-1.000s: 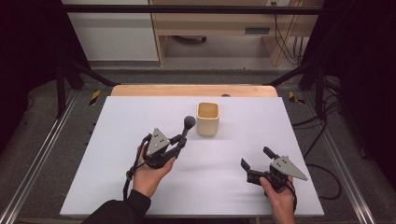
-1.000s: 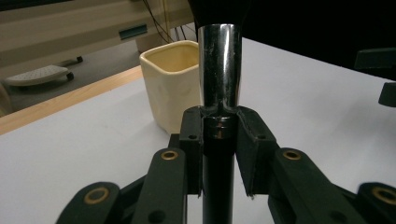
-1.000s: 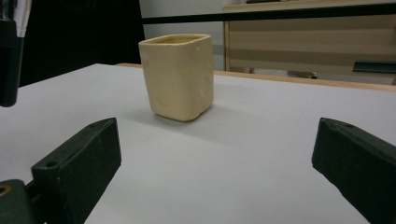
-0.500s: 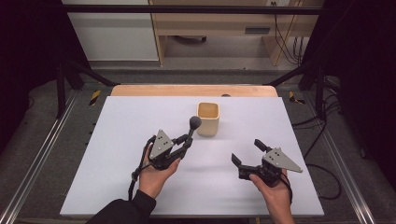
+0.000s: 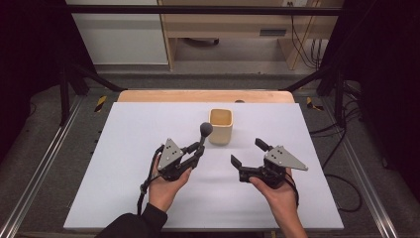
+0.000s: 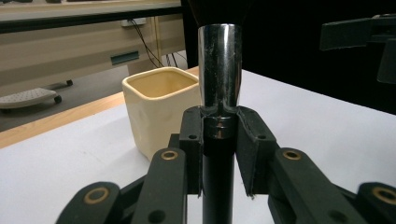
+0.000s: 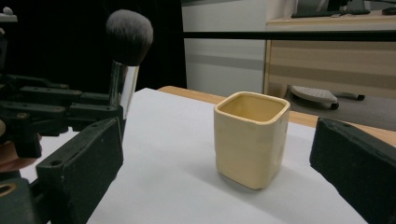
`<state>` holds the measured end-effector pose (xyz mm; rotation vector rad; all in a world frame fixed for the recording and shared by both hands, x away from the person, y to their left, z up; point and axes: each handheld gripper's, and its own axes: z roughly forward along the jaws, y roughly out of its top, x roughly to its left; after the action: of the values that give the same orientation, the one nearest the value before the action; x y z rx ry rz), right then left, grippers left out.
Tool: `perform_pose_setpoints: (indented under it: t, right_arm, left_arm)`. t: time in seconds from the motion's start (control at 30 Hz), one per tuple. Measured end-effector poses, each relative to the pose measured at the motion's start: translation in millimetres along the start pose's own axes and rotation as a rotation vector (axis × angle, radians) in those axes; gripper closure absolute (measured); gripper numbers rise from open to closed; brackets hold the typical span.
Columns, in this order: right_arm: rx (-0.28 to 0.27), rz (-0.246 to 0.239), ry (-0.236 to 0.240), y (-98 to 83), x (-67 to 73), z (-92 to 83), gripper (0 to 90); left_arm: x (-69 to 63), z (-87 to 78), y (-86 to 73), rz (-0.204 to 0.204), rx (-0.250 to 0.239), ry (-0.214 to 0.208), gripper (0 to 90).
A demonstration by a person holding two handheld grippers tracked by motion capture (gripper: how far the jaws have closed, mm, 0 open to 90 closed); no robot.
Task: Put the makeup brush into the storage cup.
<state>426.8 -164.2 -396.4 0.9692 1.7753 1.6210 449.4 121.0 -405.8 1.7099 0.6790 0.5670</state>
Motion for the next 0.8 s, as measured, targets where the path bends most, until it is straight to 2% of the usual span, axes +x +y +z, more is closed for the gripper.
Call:
perform_pose_setpoints:
  t: [0.23,0.3,0.57,0.8]
  right_arm:
    - [-0.005,0.028,0.008,4.1,3.2,5.3,4.7]
    - [-0.007,0.015,0.011,5.9,4.4,6.1,3.9]
    - [-0.013,0.016,0.02,11.2,9.9,10.3,3.8]
    - [-0.021,0.012,0.039,12.2,14.1,12.4,9.0]
  left_arm:
    - [-0.6,3.7,-4.8,-0.005,0.0,-0.014,73.2]
    - [-0.7,4.2,-4.8,-0.007,-0.003,-0.013,73.2]
    - [-4.1,5.9,-4.5,-0.002,-0.008,-0.013,73.2]
    - [-6.4,7.6,-4.7,-0.003,-0.01,-0.016,73.2]
